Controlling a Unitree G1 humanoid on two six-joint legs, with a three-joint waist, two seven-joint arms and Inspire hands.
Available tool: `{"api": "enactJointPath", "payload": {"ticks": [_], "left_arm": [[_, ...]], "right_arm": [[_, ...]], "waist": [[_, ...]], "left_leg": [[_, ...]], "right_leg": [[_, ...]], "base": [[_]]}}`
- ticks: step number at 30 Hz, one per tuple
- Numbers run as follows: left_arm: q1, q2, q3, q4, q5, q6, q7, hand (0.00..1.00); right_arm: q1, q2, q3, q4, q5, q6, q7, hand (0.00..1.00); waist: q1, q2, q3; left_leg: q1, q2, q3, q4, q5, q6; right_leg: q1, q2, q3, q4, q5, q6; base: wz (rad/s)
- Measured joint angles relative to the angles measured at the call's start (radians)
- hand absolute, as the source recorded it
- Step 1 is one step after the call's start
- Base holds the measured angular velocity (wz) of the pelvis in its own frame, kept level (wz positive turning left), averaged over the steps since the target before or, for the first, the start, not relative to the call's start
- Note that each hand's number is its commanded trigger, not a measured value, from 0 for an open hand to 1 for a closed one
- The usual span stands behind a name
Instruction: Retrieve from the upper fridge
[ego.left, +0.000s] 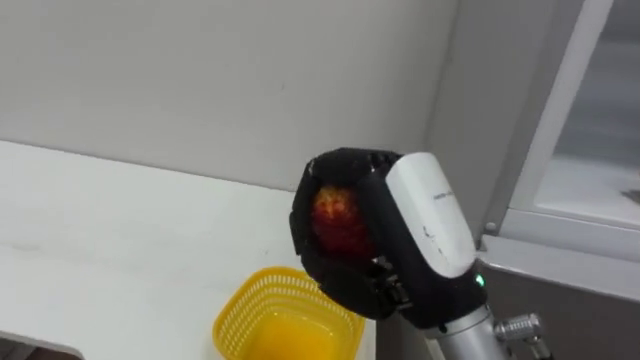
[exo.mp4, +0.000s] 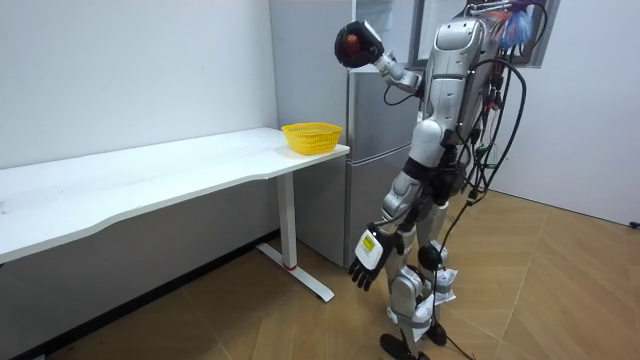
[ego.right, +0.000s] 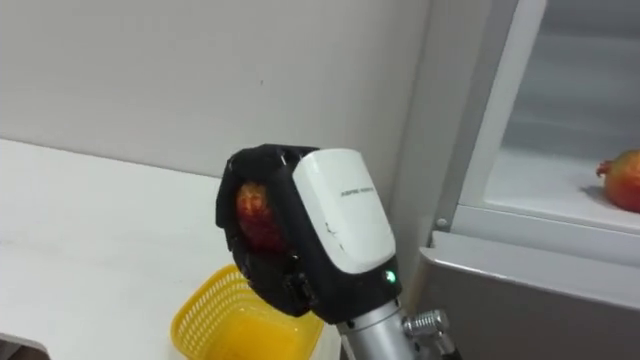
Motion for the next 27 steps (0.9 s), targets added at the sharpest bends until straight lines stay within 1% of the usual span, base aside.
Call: {"api": "enactJointPath", "payload": {"ticks": [2,4,7,11,13,15,19,27], "left_arm": [[0.004,0.008,0.0,0.0,0.0,0.003,-0.002,0.0],[0.005,0.011,0.0,-0.001,0.001,0.004,-0.002,0.0],[0.005,0.011,0.001,-0.004,0.002,0.004,-0.01,0.0],[0.006,0.013,0.001,-0.005,0.003,0.006,-0.019,0.0],[0.006,0.013,0.001,-0.006,0.01,0.006,-0.019,0.0],[0.007,0.013,0.009,-0.006,0.028,0.007,-0.022,0.0],[0.006,0.013,0.01,-0.006,0.039,0.018,-0.043,0.0],[0.013,0.016,0.011,-0.006,0.048,0.022,-0.064,0.0]], "right_arm": [[0.0,-0.001,0.011,0.032,-0.008,-0.001,0.0,1.0],[0.0,-0.001,0.029,0.085,-0.007,-0.001,0.001,1.0],[0.0,0.002,0.031,0.15,-0.007,0.001,0.016,1.0],[-0.002,0.004,0.033,0.18,-0.007,0.003,0.029,1.0],[-0.002,0.004,0.033,0.209,-0.007,0.01,0.029,1.0],[-0.002,0.003,0.034,0.242,-0.007,0.036,0.031,1.0],[-0.002,0.0,0.034,0.288,-0.002,0.055,0.031,1.0],[-0.006,-0.001,0.034,0.352,0.055,0.058,0.031,1.0]], "waist": [[0.009,-0.003,0.0007],[0.018,-0.004,0.001],[0.021,-0.007,0.0023],[0.022,-0.012,0.0053],[0.024,-0.012,0.0058],[0.031,-0.013,0.0066],[0.047,-0.013,0.0064],[0.06,-0.018,0.0036]], "left_leg": [[-0.002,-0.001,-0.002,0.0,0.0,0.0],[-0.002,-0.003,-0.008,0.0,0.001,0.001],[-0.003,-0.005,-0.014,0.001,0.003,0.004],[-0.01,-0.006,-0.017,0.008,0.002,0.005],[-0.011,-0.006,-0.018,0.01,0.002,0.005],[-0.013,-0.007,-0.019,0.011,0.002,0.005],[-0.015,-0.008,-0.021,0.015,0.002,0.005],[-0.035,-0.015,-0.046,0.032,0.002,0.006]], "right_leg": [[0.0,-0.001,-0.004,-0.001,0.0,0.0],[0.003,-0.005,-0.023,0.0,-0.001,0.003],[0.006,-0.008,-0.026,0.002,-0.003,0.005],[0.005,-0.009,-0.028,0.001,-0.003,0.006],[0.006,-0.009,-0.032,0.002,-0.003,0.006],[0.006,-0.01,-0.036,0.001,-0.003,0.006],[0.006,-0.011,-0.038,0.0,-0.003,0.006],[0.001,-0.014,-0.05,-0.001,-0.004,0.006]], "base": [[0.05],[0.09],[0.12],[0.03],[0.02],[0.0],[0.0],[0.08]]}}
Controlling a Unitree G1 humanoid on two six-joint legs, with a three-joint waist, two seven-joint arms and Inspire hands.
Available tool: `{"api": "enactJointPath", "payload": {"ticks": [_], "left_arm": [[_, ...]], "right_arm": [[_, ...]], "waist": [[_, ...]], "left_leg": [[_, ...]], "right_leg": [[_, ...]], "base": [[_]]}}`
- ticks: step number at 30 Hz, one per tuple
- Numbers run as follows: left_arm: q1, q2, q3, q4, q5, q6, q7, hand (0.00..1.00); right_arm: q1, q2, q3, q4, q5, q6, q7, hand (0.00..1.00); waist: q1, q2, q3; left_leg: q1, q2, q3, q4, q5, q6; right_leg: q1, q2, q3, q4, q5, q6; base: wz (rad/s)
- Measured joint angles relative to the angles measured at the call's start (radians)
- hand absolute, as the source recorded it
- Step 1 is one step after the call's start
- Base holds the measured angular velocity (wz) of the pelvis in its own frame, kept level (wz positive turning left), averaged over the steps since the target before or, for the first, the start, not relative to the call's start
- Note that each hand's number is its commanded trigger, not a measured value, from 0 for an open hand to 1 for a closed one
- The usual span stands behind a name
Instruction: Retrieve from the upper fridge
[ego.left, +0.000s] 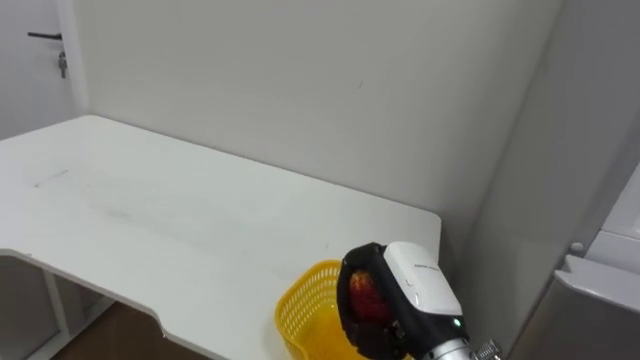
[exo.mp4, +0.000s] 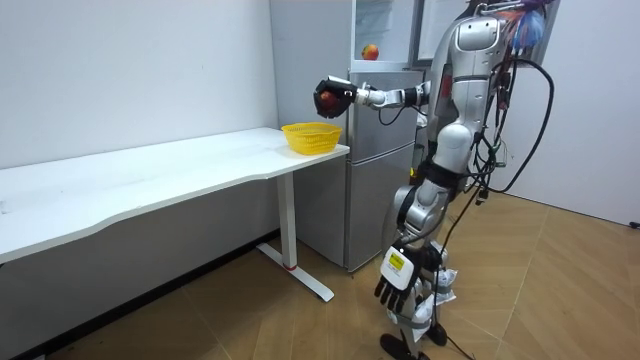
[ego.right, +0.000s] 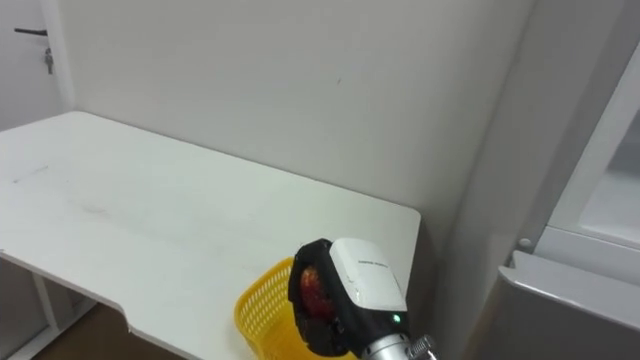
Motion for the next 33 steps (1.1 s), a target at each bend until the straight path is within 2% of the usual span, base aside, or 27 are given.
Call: {"api": "enactJointPath", "payload": {"ticks": [4,15,22,25,33], "left_arm": [[-0.001,0.0,0.001,-0.002,0.001,0.001,0.0,0.0],[0.001,-0.002,0.001,-0.038,0.001,0.002,0.001,0.0],[0.012,-0.003,0.001,-0.038,0.001,0.019,-0.002,0.0],[0.013,-0.002,0.001,-0.038,0.001,0.019,-0.01,0.0],[0.012,-0.002,0.001,-0.039,0.001,0.019,-0.012,0.0]], "right_arm": [[0.0,-0.001,0.0,0.009,0.001,0.0,0.0,0.0],[-0.03,-0.002,0.0,0.034,0.013,0.004,0.0,0.0],[-0.038,-0.002,-0.001,0.035,0.015,0.008,0.025,0.0],[-0.038,-0.002,-0.001,0.035,0.015,0.008,0.031,0.0],[-0.038,-0.002,-0.001,0.035,0.018,0.007,0.032,0.0]], "waist": [[0.0,0.0,-0.0002],[-0.001,-0.01,-0.0071],[-0.001,-0.009,-0.006],[-0.002,-0.004,-0.0025],[-0.002,-0.003,-0.0023]], "left_leg": [[0.0,0.0,-0.001,-0.003,0.0,0.0],[0.002,0.0,-0.002,-0.003,0.0,0.0],[0.001,0.0,-0.004,-0.003,0.0,0.0],[-0.001,0.0,-0.004,-0.003,0.0,0.0],[-0.004,0.0,-0.004,-0.002,0.0,0.0]], "right_leg": [[0.0,0.0,0.0,0.0,0.0,0.001],[0.001,0.0,0.0,0.001,-0.001,0.001],[0.001,-0.001,-0.001,0.002,-0.001,0.001],[0.0,-0.001,-0.001,0.002,-0.001,0.001],[-0.003,0.0,0.0,0.001,-0.001,0.001]], "base": [[0.0],[0.0],[0.0],[0.0],[0.0]]}}
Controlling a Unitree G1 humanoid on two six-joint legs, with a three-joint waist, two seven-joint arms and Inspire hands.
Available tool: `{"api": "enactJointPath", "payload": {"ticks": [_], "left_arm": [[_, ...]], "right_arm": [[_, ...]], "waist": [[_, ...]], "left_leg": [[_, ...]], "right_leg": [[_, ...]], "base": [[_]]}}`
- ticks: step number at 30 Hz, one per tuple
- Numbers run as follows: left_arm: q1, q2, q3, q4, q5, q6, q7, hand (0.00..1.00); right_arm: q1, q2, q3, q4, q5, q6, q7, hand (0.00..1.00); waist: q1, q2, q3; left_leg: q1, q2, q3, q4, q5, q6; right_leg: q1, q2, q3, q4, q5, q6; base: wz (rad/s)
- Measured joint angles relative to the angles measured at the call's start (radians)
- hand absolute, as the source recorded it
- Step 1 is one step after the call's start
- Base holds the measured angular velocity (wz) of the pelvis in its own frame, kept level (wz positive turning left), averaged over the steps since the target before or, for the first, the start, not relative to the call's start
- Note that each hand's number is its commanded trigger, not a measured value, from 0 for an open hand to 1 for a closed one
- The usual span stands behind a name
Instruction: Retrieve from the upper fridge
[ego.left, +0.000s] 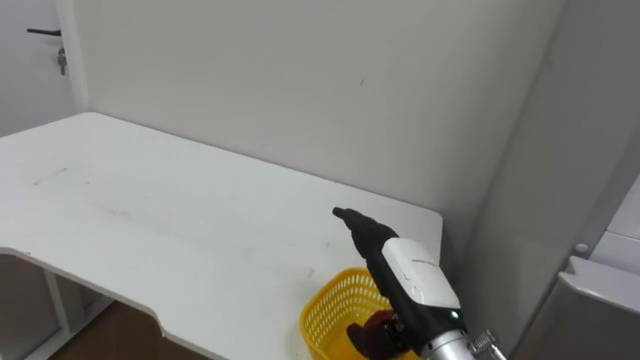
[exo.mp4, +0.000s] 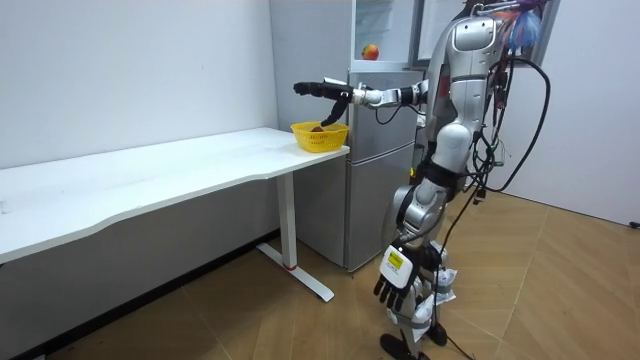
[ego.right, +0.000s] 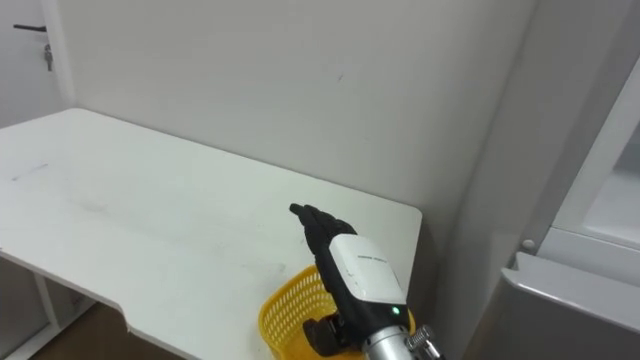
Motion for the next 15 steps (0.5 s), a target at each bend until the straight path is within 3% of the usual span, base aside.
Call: {"api": "enactJointPath", "payload": {"ticks": [15], "left_arm": [[0.0,0.0,-0.002,-0.001,-0.001,0.0,0.002,0.0]], "right_arm": [[-0.002,0.001,0.0,0.0,0.064,-0.002,-0.016,0.0]], "waist": [[0.0,0.0,-0.0002]], "left_leg": [[0.0,0.0,-0.001,0.001,0.0,0.0]], "right_leg": [[0.001,0.0,-0.003,0.0,0.0,0.0]], "base": [[0.0]]}}
